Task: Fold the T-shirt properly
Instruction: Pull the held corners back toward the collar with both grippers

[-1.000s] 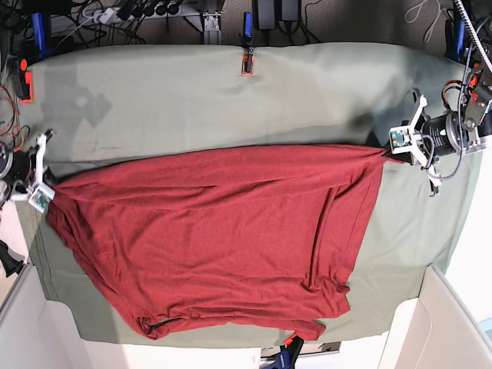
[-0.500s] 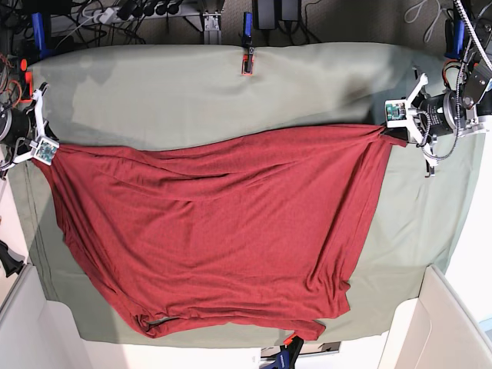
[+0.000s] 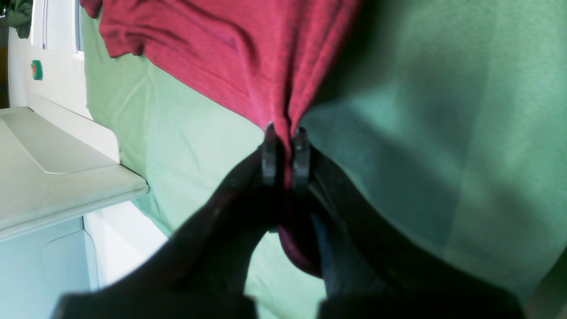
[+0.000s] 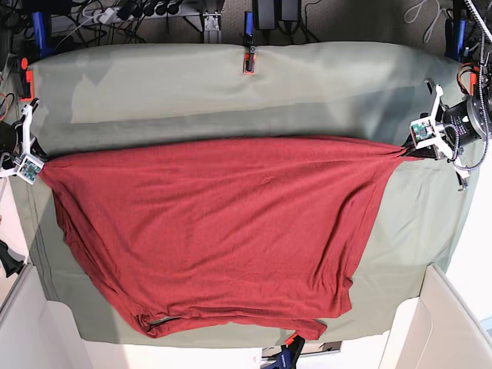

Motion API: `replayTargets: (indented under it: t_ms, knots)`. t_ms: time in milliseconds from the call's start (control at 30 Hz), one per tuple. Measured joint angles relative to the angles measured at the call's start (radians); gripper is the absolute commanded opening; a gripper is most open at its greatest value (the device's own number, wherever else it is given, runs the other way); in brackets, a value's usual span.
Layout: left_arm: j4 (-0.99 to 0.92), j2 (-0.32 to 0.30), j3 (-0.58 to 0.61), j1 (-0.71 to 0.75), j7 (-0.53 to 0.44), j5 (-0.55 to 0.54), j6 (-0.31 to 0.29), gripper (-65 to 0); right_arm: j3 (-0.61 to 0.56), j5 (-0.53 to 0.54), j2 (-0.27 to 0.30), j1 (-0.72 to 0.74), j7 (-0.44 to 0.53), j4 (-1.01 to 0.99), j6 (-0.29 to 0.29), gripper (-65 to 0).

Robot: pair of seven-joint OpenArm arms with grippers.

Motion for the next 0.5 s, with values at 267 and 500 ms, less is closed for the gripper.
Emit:
replayTargets:
  t_ms: [267, 500]
  knots:
    - [-0.060, 0.023, 0.000, 0.000, -0.076, 0.101, 0.000, -65.0, 0.000, -0.005, -0.079, 0.028, -0.001, -0.031, 0.009, -65.0]
    - [-0.061, 0.021, 0.000, 0.000, -0.079, 0.121, 0.000, -65.0, 0.000, -0.005, -0.082, 0.034, -0.001, -0.037, 0.009, -65.0]
